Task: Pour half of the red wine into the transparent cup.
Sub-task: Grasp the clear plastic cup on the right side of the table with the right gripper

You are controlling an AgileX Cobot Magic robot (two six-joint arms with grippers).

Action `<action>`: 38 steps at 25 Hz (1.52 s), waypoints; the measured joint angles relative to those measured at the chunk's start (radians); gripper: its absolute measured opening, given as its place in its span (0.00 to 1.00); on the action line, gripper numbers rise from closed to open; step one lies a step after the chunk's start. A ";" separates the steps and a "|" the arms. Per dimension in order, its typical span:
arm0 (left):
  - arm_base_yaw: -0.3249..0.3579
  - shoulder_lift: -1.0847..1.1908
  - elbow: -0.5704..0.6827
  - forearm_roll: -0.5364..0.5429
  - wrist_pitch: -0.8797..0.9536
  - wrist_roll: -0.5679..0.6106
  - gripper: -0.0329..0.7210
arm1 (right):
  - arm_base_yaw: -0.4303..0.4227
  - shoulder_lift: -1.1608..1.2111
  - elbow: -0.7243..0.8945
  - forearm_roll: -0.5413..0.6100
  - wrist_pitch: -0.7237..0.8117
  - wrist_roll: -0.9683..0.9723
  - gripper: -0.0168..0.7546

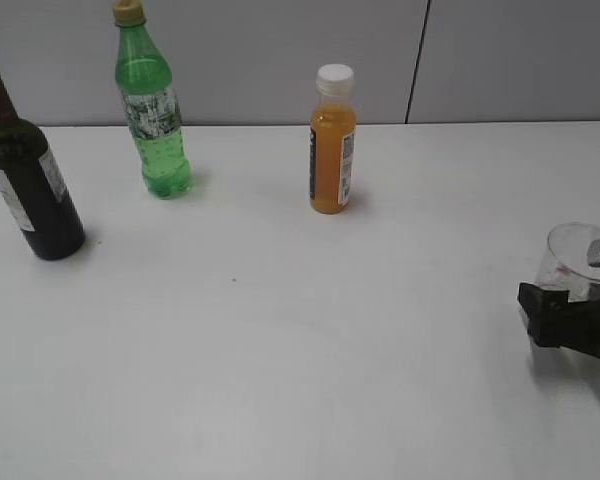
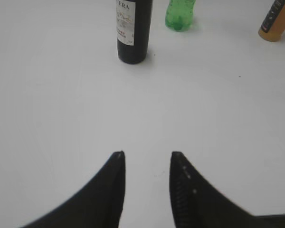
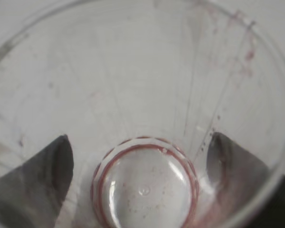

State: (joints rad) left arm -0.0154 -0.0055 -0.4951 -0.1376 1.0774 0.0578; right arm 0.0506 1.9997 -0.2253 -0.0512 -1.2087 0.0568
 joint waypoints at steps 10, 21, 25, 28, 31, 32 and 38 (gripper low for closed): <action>0.000 0.000 0.000 0.000 0.000 0.000 0.36 | 0.000 0.000 -0.033 0.004 0.042 -0.025 0.90; 0.000 0.000 0.000 0.000 0.000 0.000 0.36 | 0.000 0.052 -0.094 0.011 0.047 -0.029 0.88; 0.000 0.000 0.000 0.000 0.000 0.000 0.36 | 0.000 0.084 -0.127 0.011 0.046 -0.029 0.88; 0.000 0.000 0.000 0.000 0.000 0.000 0.36 | 0.000 0.096 -0.136 0.012 0.034 -0.029 0.88; 0.000 0.000 0.000 0.000 0.000 0.000 0.36 | 0.000 0.114 -0.138 0.012 0.010 -0.031 0.86; 0.000 0.000 0.000 0.000 0.000 0.000 0.36 | 0.000 0.122 -0.139 0.012 0.000 -0.031 0.84; 0.000 0.000 0.000 0.000 0.000 0.000 0.36 | 0.000 0.146 -0.143 0.016 -0.045 -0.033 0.73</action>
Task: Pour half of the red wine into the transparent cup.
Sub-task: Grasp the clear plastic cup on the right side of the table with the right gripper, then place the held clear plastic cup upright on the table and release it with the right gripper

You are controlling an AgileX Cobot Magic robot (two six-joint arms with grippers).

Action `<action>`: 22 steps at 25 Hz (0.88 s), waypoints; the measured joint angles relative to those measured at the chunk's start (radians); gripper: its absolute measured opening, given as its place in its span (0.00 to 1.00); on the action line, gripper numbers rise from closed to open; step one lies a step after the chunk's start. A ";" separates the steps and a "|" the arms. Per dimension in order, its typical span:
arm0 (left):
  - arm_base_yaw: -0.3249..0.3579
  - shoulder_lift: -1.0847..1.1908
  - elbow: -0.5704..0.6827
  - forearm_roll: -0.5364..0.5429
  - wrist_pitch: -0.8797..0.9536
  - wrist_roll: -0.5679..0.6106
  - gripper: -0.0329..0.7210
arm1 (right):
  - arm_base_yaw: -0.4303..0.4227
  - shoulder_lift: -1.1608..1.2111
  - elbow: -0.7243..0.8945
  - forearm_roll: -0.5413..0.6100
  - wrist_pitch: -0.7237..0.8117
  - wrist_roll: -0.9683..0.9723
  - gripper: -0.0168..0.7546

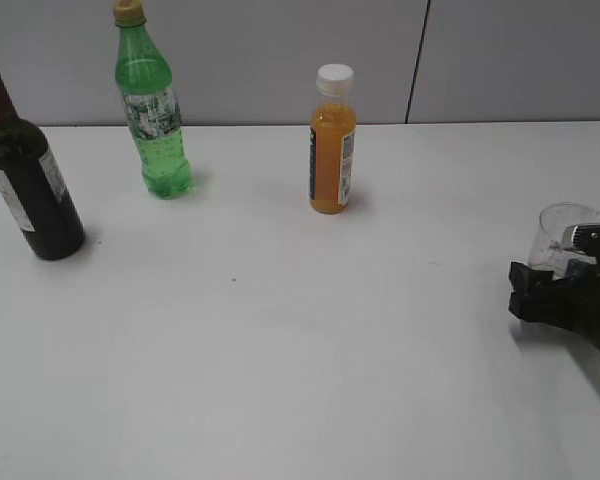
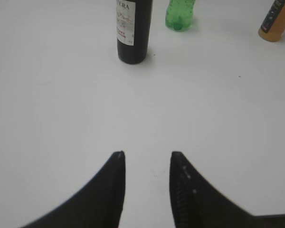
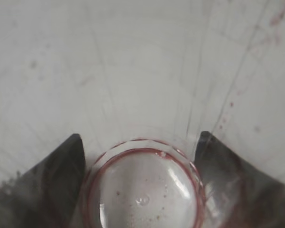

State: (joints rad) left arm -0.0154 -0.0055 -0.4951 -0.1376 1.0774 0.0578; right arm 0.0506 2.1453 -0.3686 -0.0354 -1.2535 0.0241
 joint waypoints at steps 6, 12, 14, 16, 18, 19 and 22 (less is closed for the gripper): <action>0.000 0.000 0.000 0.000 0.000 0.000 0.36 | 0.000 0.000 0.001 -0.001 -0.002 0.000 0.71; 0.000 0.000 0.000 0.000 0.000 0.000 0.36 | 0.000 -0.025 0.002 -0.019 0.022 -0.009 0.70; 0.000 0.000 0.000 0.000 0.000 0.000 0.36 | 0.000 -0.058 0.006 -0.072 0.033 -0.015 0.70; 0.000 0.000 0.000 0.000 0.000 0.000 0.36 | 0.000 -0.089 0.006 -0.185 0.034 -0.034 0.70; 0.000 0.000 0.000 0.000 0.000 0.000 0.36 | 0.000 -0.108 -0.003 -0.306 0.034 -0.049 0.70; 0.000 0.000 0.000 0.000 0.000 0.000 0.36 | 0.000 -0.110 -0.013 -0.369 0.034 -0.050 0.70; 0.000 0.000 0.000 0.000 0.000 0.000 0.36 | 0.006 -0.112 -0.052 -0.537 0.034 -0.050 0.70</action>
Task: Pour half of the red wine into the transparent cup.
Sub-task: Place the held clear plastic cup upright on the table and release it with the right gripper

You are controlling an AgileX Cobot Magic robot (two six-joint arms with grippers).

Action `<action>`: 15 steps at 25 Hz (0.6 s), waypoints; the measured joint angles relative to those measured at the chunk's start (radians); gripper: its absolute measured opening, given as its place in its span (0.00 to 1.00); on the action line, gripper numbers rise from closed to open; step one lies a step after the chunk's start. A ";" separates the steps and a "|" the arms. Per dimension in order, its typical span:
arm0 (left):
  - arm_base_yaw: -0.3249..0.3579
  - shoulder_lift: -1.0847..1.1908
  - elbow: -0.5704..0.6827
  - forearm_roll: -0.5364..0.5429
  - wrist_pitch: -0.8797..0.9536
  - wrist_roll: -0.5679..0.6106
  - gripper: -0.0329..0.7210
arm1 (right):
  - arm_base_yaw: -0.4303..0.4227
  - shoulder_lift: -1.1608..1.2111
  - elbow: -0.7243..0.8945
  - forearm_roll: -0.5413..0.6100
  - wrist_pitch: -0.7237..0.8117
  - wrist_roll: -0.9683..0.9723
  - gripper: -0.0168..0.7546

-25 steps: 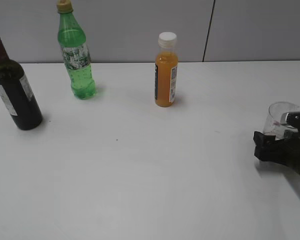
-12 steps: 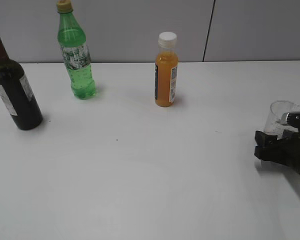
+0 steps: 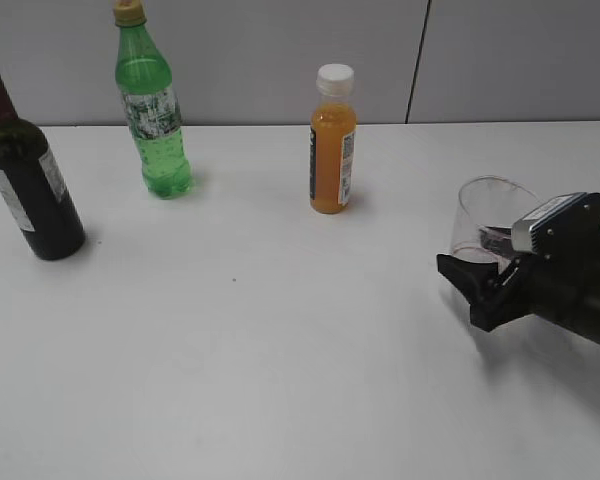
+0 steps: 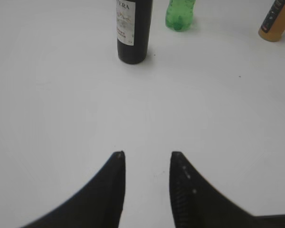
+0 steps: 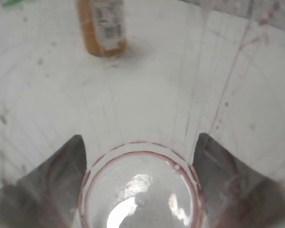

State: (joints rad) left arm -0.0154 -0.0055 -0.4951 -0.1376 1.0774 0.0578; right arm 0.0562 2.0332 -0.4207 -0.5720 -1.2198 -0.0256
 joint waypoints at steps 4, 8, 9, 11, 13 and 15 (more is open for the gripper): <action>0.000 0.000 0.000 0.000 0.000 0.000 0.36 | 0.048 0.000 -0.092 -0.230 0.004 0.002 0.70; 0.000 0.000 0.000 0.000 0.000 0.000 0.36 | 0.140 0.030 -0.221 -0.410 0.004 0.026 0.70; 0.000 0.000 0.000 0.000 0.000 0.000 0.36 | 0.165 0.045 -0.257 -0.439 0.004 0.045 0.70; 0.000 0.000 0.000 0.000 0.000 0.000 0.36 | 0.206 0.075 -0.331 -0.486 0.004 0.094 0.70; 0.000 0.000 0.000 0.000 0.000 0.000 0.36 | 0.247 0.113 -0.397 -0.518 0.004 0.159 0.70; 0.000 0.000 0.000 0.000 0.000 0.000 0.36 | 0.276 0.150 -0.460 -0.556 0.006 0.226 0.70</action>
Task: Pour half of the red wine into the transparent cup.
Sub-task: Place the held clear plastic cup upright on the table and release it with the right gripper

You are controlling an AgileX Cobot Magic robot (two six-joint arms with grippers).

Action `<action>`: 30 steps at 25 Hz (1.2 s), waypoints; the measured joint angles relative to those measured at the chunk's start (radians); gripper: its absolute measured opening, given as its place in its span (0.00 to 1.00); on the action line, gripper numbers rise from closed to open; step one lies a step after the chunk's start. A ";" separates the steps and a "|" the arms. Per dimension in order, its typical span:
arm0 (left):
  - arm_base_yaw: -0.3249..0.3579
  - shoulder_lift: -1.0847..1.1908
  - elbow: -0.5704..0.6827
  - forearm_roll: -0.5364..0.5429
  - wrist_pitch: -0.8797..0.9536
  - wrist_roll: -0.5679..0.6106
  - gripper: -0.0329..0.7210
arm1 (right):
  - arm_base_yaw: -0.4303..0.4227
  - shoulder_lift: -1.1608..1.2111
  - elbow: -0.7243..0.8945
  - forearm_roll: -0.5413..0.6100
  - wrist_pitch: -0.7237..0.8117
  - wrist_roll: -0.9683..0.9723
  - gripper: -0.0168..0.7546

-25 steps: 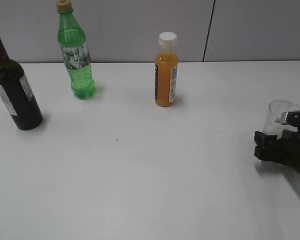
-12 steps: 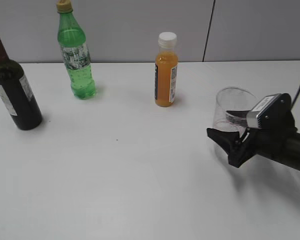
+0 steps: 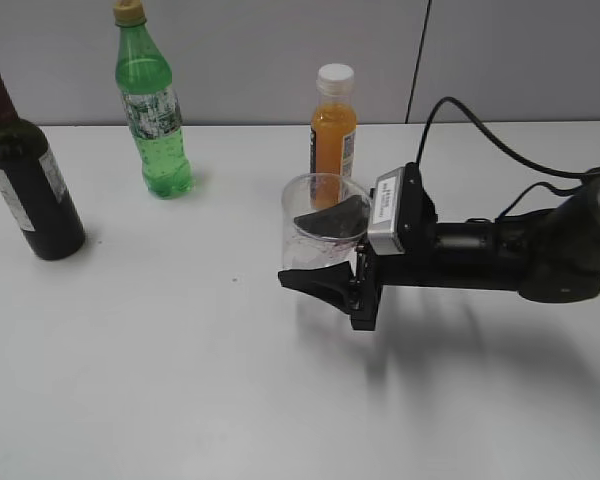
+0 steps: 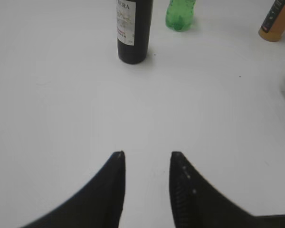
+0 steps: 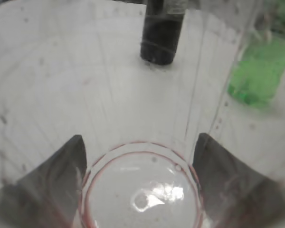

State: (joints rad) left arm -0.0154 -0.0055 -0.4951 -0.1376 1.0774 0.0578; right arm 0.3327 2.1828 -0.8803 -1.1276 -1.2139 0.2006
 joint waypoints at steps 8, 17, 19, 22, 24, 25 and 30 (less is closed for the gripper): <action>0.000 0.000 0.000 0.000 0.000 0.000 0.36 | 0.069 0.136 -0.196 -0.131 0.049 0.138 0.70; 0.000 0.000 0.000 0.000 0.000 0.000 0.36 | 0.098 0.233 -0.334 -0.191 0.059 0.220 0.70; 0.000 0.000 0.000 0.000 0.000 0.000 0.36 | 0.108 0.244 -0.349 -0.193 0.059 0.222 0.70; 0.000 0.000 0.000 0.000 0.000 0.000 0.36 | 0.120 0.248 -0.366 -0.193 0.071 0.233 0.70; 0.000 0.000 0.000 0.000 0.000 0.000 0.36 | 0.121 0.250 -0.370 -0.193 0.075 0.265 0.70; 0.000 0.000 0.000 0.000 0.000 0.000 0.36 | 0.121 0.252 -0.371 -0.193 0.079 0.279 0.70; 0.000 0.000 0.000 0.000 0.000 0.000 0.36 | 0.121 0.253 -0.372 -0.201 0.085 0.307 0.81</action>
State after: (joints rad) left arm -0.0154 -0.0055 -0.4951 -0.1376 1.0774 0.0578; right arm 0.4538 2.4358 -1.2518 -1.3287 -1.1293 0.5077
